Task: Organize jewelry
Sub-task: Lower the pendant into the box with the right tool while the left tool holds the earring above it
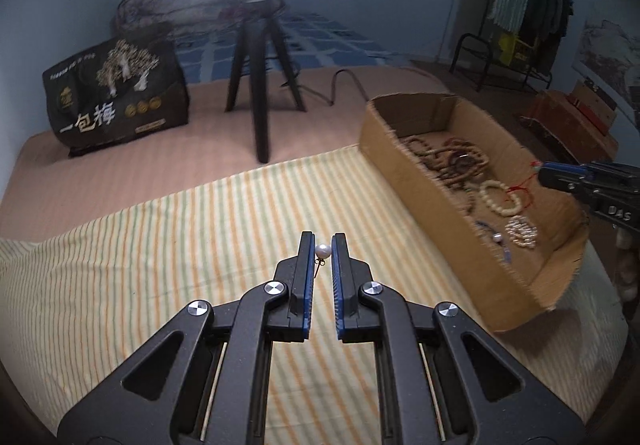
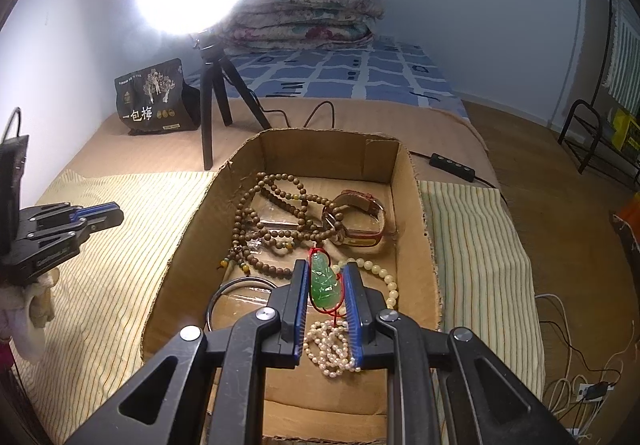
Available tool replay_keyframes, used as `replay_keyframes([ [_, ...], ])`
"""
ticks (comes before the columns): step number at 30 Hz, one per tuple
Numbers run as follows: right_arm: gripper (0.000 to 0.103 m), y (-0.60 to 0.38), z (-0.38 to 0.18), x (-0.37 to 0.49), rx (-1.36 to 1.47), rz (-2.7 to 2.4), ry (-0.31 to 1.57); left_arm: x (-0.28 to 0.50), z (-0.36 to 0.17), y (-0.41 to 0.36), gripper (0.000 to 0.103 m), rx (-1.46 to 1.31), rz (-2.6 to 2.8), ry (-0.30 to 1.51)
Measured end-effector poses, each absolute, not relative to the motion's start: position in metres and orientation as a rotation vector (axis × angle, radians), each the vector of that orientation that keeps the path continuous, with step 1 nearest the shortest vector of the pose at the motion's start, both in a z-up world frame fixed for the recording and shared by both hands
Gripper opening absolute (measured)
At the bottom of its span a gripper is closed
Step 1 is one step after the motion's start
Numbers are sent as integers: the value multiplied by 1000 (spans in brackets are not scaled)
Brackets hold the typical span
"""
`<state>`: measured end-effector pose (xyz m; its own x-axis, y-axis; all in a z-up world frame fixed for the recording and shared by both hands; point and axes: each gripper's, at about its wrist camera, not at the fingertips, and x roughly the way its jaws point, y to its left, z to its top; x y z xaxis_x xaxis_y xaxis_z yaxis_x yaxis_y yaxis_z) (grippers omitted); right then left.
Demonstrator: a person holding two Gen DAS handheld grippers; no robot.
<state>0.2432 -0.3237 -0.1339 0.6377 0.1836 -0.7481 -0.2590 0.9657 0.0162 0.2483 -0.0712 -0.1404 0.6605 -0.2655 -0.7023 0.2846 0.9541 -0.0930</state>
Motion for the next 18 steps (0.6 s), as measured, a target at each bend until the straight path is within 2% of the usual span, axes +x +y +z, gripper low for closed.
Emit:
replay_keyframes([
  [10,16,-334,-133,247,-72,246,843,234,-112,-118,6,15,-413,746],
  [18,16,-339,-138,253,-54,241,858,230,-112,-157,6,46,-473,750],
])
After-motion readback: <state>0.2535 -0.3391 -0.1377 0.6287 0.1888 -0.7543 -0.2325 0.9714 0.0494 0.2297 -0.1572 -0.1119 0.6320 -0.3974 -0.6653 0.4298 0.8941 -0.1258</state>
